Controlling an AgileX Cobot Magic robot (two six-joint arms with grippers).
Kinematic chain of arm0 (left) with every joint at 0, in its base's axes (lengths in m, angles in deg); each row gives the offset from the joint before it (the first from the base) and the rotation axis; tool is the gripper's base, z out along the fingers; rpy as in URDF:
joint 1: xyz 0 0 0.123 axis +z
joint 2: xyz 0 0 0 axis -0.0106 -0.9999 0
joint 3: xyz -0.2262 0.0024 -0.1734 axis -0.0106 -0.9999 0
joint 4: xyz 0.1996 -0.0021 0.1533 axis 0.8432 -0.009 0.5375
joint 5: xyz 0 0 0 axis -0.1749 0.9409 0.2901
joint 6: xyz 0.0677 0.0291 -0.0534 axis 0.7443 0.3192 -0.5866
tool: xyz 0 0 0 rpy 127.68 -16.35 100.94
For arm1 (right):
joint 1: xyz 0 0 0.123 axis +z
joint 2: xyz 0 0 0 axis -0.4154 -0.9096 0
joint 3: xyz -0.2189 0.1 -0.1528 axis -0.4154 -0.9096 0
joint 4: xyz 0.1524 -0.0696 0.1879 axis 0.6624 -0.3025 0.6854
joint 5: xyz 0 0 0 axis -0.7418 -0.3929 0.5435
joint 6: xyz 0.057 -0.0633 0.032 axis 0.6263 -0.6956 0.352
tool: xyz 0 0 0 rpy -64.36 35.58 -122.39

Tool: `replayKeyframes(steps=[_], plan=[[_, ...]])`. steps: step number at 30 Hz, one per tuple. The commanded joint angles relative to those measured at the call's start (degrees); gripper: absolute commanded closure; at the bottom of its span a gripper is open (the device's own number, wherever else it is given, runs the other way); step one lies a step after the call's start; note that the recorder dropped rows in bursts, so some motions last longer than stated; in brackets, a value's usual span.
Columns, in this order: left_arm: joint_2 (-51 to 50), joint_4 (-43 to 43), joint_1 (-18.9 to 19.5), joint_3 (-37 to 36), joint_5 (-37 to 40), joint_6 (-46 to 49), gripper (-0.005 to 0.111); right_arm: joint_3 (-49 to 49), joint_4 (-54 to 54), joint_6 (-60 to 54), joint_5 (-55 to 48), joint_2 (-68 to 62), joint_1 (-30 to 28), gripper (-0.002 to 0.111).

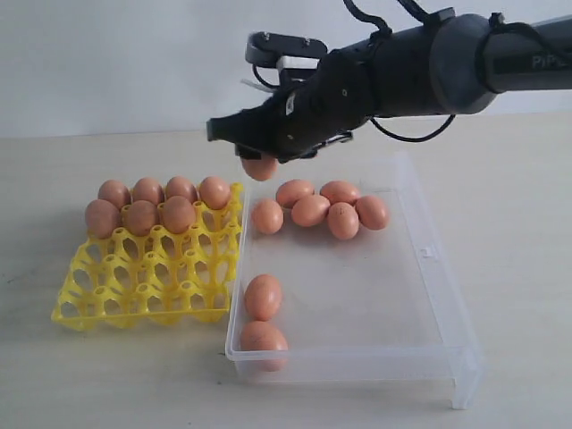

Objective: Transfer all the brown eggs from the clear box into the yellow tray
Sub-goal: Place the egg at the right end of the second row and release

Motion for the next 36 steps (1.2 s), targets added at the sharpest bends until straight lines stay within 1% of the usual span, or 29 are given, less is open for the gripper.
replayKeyframes(steps=[1,4,11,13,15,19,27,30,32,36], plan=[[0.35,0.00,-0.11,0.23,-0.45,-0.25,0.107,-2.33,7.83,-10.24,14.00,-2.20,1.10,0.108],[0.35,0.00,-0.11,0.23,-0.45,-0.25,0.107,-2.33,5.83,-11.92,16.27,-5.59,1.94,0.108],[0.35,0.00,-0.11,0.23,-0.45,-0.25,0.107,-2.33,0.00,-11.50,22.56,-9.33,3.60,0.108],[0.35,0.00,-0.11,0.23,-0.45,-0.25,0.107,-2.33,-1.44,-9.51,24.66,-10.16,3.85,0.108],[0.35,0.00,-0.11,0.23,-0.45,-0.25,0.107,-2.33,-5.28,-5.04,27.71,-11.18,3.85,0.108],[0.35,0.00,-0.11,0.23,-0.45,-0.25,0.107,-2.33,-9.94,0.36,30.53,-12.80,3.85,0.108],[0.35,0.00,-0.11,0.23,-0.45,-0.25,0.107,-2.33,-12.96,0.67,35.27,-15.07,3.85,0.108],[0.35,0.00,-0.11,0.23,-0.45,-0.25,0.107,-2.45,-14.40,1.90,35.39,-15.14,3.85,0.103],[0.35,0.00,-0.11,0.23,-0.45,-0.25,0.107,-2.99,-14.40,1.90,36.00,-15.14,3.85,0.097],[0.35,0.00,-0.11,0.23,-0.45,-0.25,0.107,-3.48,-14.30,2.35,35.00,-15.14,3.85,0.082]])
